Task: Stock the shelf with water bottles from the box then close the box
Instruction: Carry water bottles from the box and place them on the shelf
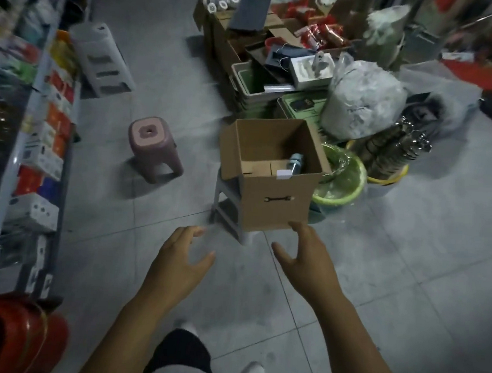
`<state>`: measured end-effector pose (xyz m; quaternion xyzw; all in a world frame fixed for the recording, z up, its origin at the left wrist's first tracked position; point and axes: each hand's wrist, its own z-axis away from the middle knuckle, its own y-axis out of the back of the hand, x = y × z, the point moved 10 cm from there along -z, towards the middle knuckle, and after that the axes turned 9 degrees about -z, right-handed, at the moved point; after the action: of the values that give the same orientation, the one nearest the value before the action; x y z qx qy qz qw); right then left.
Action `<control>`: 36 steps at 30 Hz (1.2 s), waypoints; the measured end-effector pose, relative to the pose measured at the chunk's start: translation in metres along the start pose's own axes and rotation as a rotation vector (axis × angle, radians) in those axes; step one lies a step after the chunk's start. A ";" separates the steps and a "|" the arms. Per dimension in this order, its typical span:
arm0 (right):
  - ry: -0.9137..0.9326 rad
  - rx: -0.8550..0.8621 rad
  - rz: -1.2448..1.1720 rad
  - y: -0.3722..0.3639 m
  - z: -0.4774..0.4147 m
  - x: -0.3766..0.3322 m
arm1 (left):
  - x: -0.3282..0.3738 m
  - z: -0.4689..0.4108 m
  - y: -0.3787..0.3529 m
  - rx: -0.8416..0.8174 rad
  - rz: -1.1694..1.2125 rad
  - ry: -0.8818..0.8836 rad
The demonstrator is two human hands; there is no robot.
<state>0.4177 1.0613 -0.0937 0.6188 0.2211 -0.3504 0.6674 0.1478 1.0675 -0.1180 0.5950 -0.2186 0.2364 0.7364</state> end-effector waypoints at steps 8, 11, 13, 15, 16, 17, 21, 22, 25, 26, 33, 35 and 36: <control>-0.115 -0.020 0.025 0.004 -0.153 0.043 | 0.061 -0.190 -0.068 -0.160 -0.024 -0.115; -0.188 -0.012 0.036 0.019 -0.215 0.045 | 0.114 -0.277 -0.068 -0.229 -0.071 -0.249; -0.232 0.012 0.010 0.032 -0.253 0.046 | 0.148 -0.330 -0.062 -0.258 -0.074 -0.304; -0.276 0.042 -0.024 0.042 -0.293 0.050 | 0.175 -0.382 -0.065 -0.299 -0.083 -0.324; -0.292 0.046 -0.038 0.044 -0.314 0.055 | 0.182 -0.405 -0.070 -0.325 -0.087 -0.315; -0.308 0.033 -0.046 0.042 -0.334 0.062 | 0.187 -0.424 -0.078 -0.348 -0.092 -0.309; -0.412 -0.074 -0.111 0.018 -0.416 0.109 | 0.183 -0.489 -0.120 -0.386 -0.045 -0.217; -0.444 -0.098 -0.133 0.009 -0.437 0.126 | 0.178 -0.503 -0.136 -0.398 -0.034 -0.180; -0.557 -0.167 -0.189 -0.023 -0.498 0.184 | 0.157 -0.541 -0.196 -0.447 0.019 -0.042; -0.597 -0.199 -0.203 -0.036 -0.516 0.205 | 0.148 -0.553 -0.219 -0.453 0.045 0.013; -0.961 -0.315 -0.314 -0.118 -0.555 0.334 | 0.061 -0.581 -0.379 -0.612 0.163 0.460; -1.055 -0.305 -0.399 -0.136 -0.555 0.357 | 0.045 -0.577 -0.412 -0.674 0.181 0.551; -1.082 -0.294 -0.453 -0.144 -0.555 0.364 | 0.041 -0.573 -0.425 -0.704 0.232 0.610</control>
<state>0.6272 1.5368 -0.5311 0.1916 0.0228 -0.7145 0.6725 0.4622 1.5561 -0.5347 0.1847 -0.1245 0.3924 0.8924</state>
